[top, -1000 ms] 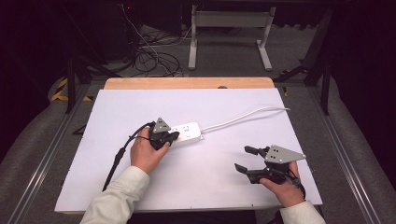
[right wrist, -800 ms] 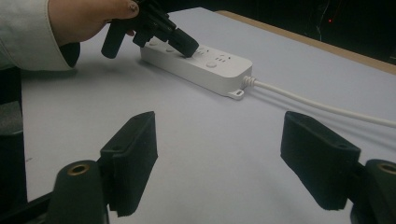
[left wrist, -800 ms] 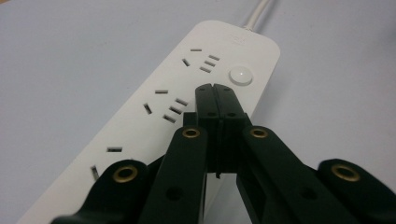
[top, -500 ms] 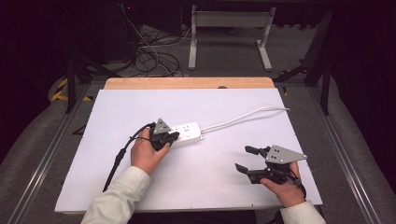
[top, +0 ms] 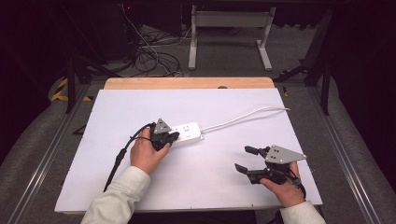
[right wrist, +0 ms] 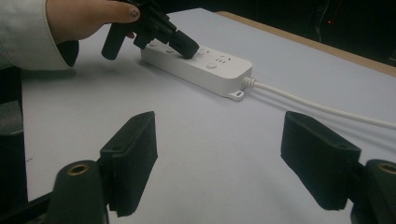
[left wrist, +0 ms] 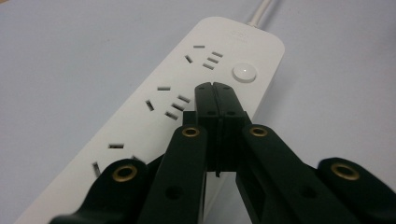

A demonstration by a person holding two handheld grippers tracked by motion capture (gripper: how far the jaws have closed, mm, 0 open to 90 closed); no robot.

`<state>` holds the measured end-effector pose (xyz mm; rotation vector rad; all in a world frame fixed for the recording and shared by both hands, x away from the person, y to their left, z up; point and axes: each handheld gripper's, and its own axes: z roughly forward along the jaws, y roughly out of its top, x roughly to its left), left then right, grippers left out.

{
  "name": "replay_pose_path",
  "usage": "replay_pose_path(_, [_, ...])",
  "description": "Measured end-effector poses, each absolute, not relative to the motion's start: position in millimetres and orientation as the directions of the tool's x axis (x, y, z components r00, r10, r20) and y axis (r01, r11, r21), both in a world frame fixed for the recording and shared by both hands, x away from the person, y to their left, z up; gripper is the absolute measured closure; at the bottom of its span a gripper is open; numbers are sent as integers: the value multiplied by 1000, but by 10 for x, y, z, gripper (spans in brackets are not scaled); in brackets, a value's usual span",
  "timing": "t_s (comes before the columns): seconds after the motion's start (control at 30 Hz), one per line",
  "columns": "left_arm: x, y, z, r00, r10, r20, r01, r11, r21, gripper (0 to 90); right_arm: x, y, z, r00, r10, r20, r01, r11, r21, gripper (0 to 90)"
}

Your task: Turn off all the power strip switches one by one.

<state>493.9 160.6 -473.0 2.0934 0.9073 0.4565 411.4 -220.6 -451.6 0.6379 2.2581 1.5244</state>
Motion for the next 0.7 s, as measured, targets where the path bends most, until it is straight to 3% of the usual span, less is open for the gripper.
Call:
replay_pose_path(0.43, [4923,1577,-4719,674,737,48,444,-457,771,900,4111,-2199,-4517,-840,541,-32,175,327,929,275])
replay_pose_path(0.6, [4918,1604,-4699,665,746,40,433,-429,793,900,4117,-2209,-4518,-841,541,-30,174,322,931,275])
replay_pose_path(0.7, [4890,1601,-4553,676,737,-8,385,-344,856,900,4126,-2219,-4520,-839,544,-26,178,319,931,274])
